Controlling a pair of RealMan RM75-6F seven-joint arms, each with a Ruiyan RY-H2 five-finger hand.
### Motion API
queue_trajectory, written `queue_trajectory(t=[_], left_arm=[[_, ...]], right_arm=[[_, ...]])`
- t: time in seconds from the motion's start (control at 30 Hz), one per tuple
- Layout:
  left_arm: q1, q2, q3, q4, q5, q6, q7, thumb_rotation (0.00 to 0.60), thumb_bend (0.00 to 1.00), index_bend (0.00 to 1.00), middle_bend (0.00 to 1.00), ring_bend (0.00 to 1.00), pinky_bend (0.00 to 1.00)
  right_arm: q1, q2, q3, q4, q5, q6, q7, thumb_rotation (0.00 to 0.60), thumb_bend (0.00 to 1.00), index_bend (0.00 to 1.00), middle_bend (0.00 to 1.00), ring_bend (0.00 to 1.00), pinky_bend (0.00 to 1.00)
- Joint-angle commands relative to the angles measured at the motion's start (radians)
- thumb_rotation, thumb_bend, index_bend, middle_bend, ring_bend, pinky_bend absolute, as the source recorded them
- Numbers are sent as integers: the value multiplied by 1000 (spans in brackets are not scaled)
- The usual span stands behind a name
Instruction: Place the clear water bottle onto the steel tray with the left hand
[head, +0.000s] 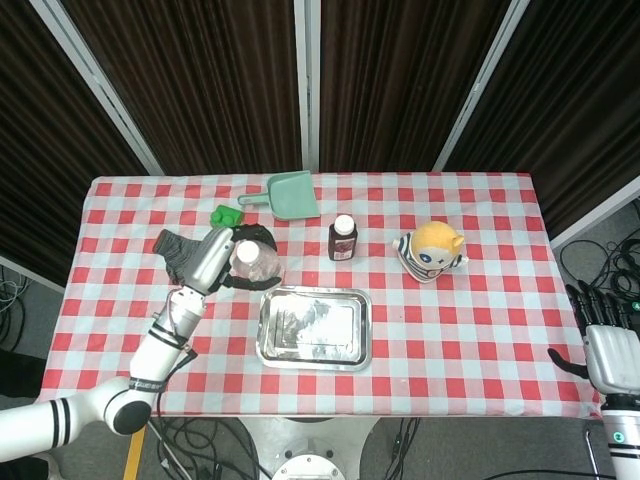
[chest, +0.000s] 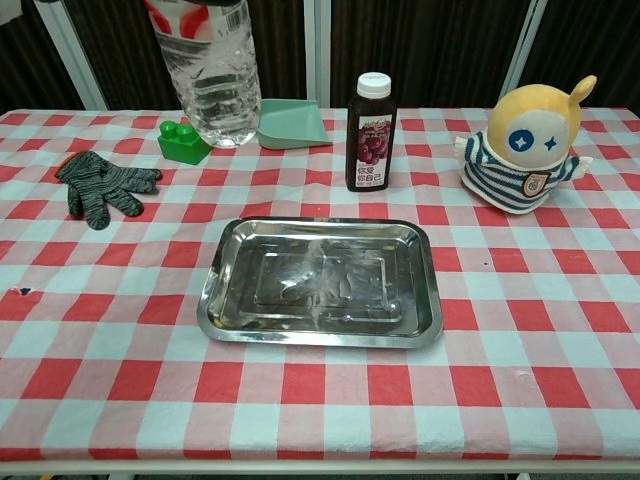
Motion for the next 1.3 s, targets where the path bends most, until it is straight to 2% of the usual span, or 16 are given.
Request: queue_trajectory(t=[0.03, 0.1, 0.2, 0.3, 0.5, 0.63, 0.8, 1.0, 1.17, 1.3], left_arm=[[34, 58, 8, 40, -49, 11, 5, 600, 284, 640, 716, 584, 617], [66, 115, 12, 87, -88, 8, -2, 600, 284, 641, 716, 584, 617], [88, 152, 5, 139, -139, -5, -30, 600, 284, 641, 716, 584, 617], [63, 132, 4, 115, -125, -22, -38, 600, 284, 641, 716, 584, 617], [-4, 24, 22, -25, -34, -6, -11, 600, 298, 640, 716, 584, 618], [45, 69, 31, 15, -81, 39, 5, 600, 301, 640, 716, 584, 619], [74, 121, 26, 88, -164, 13, -17, 600, 304, 640, 716, 584, 618], [15, 62, 33, -18, -61, 5, -6, 600, 304, 639, 716, 584, 618], [42, 66, 39, -34, -112, 37, 6, 600, 304, 639, 716, 584, 618], [41, 49, 58, -46, -95, 41, 14, 600, 304, 638, 716, 584, 617]], right_arm=[[0, 3, 2, 2, 1, 0, 8, 600, 101, 7, 5, 0, 0], [0, 5, 1, 3, -1, -2, 14, 600, 101, 7, 5, 0, 0], [2, 3, -2, 7, -6, -4, 15, 600, 101, 7, 4, 0, 0], [2, 0, -6, 7, -9, -5, 8, 600, 101, 7, 5, 0, 0], [2, -6, -3, 8, 2, -8, -4, 600, 101, 7, 5, 0, 0], [2, -4, -8, 9, -7, -8, 2, 600, 101, 7, 5, 0, 0], [5, -8, -11, 22, -7, -18, 10, 600, 101, 7, 5, 0, 0], [6, -12, -9, 15, -5, -16, -8, 600, 101, 7, 5, 0, 0], [4, -9, -8, 15, -3, -15, -1, 600, 101, 7, 6, 0, 0], [8, -13, -13, 18, -6, -24, -6, 600, 101, 7, 6, 0, 0]])
